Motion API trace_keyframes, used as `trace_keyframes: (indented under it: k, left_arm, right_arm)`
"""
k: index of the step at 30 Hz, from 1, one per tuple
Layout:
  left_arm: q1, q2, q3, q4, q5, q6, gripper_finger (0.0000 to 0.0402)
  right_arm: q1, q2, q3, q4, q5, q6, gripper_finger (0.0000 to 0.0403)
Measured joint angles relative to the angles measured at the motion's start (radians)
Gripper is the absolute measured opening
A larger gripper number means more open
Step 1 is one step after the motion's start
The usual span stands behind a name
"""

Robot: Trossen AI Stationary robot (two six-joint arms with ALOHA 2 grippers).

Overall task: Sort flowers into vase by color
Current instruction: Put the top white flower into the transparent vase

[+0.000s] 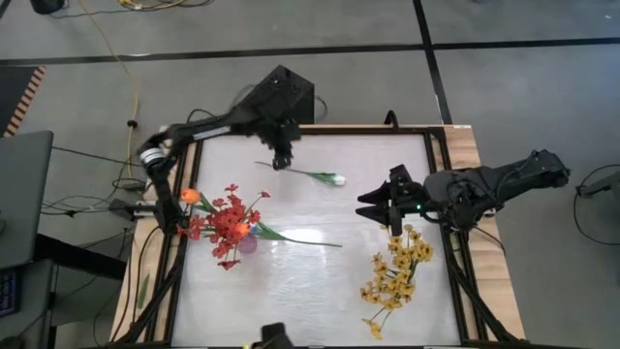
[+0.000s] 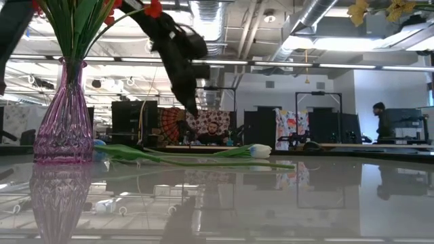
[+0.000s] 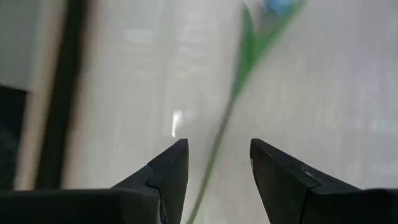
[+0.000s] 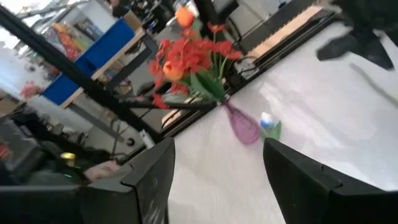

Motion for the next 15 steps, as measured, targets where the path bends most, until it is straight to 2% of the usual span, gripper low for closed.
trace_keyframes:
  k: [2, 9, 15]
  left_arm:
    - [-0.019, 0.052, 0.000, 0.001, 0.002, 0.058, 0.0160]
    - [-0.055, 0.186, 0.000, 0.050, -0.092, 0.213, 0.0160]
    - [-0.058, 0.270, 0.006, 0.016, -0.104, 0.184, 0.0157]
  right_arm:
    - [0.000, 0.005, 0.000, -0.001, -0.019, 0.002, 0.0270]
    - [0.024, 0.010, 0.000, -0.009, -0.031, 0.002, 0.0270]
    - [0.062, 0.010, 0.000, -0.037, -0.031, 0.002, 0.0270]
